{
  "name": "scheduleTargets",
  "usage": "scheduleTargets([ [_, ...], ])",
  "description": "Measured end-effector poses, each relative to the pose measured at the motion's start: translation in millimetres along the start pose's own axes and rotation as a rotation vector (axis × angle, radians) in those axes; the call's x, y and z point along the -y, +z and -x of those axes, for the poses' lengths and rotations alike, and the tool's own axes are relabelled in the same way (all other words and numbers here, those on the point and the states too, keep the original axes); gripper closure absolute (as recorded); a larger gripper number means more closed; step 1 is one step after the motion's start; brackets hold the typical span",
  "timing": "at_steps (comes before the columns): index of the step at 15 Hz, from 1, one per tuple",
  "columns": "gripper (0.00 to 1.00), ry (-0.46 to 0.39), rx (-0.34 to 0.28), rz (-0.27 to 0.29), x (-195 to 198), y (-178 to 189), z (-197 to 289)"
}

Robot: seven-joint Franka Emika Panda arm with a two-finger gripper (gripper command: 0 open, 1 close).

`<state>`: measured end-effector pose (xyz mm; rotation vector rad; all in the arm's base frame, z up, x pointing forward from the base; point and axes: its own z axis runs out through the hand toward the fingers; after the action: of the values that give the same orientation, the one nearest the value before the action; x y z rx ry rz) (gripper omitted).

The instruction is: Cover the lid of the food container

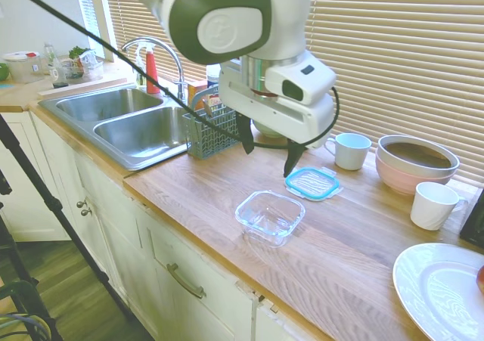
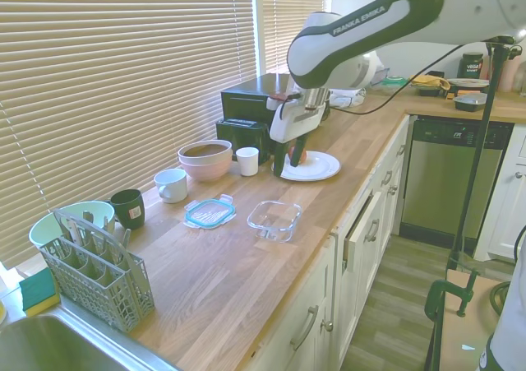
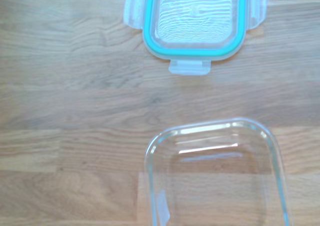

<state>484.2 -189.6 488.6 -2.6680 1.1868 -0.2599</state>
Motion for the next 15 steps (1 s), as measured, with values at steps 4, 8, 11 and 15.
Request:
scheduleTargets([
  [4, 0.00, -0.020, -0.004, -0.008, 9.1, 20.8, -56.6],
  [8, 0.00, -0.053, -0.008, -0.067, 11.8, 32.0, -100.5],
  [11, 0.00, -0.049, 0.020, -0.074, 13.7, 49.4, -128.3],
  [15, 0.00, -0.040, 0.069, -0.087, 17.6, 77.5, -161.7],
])
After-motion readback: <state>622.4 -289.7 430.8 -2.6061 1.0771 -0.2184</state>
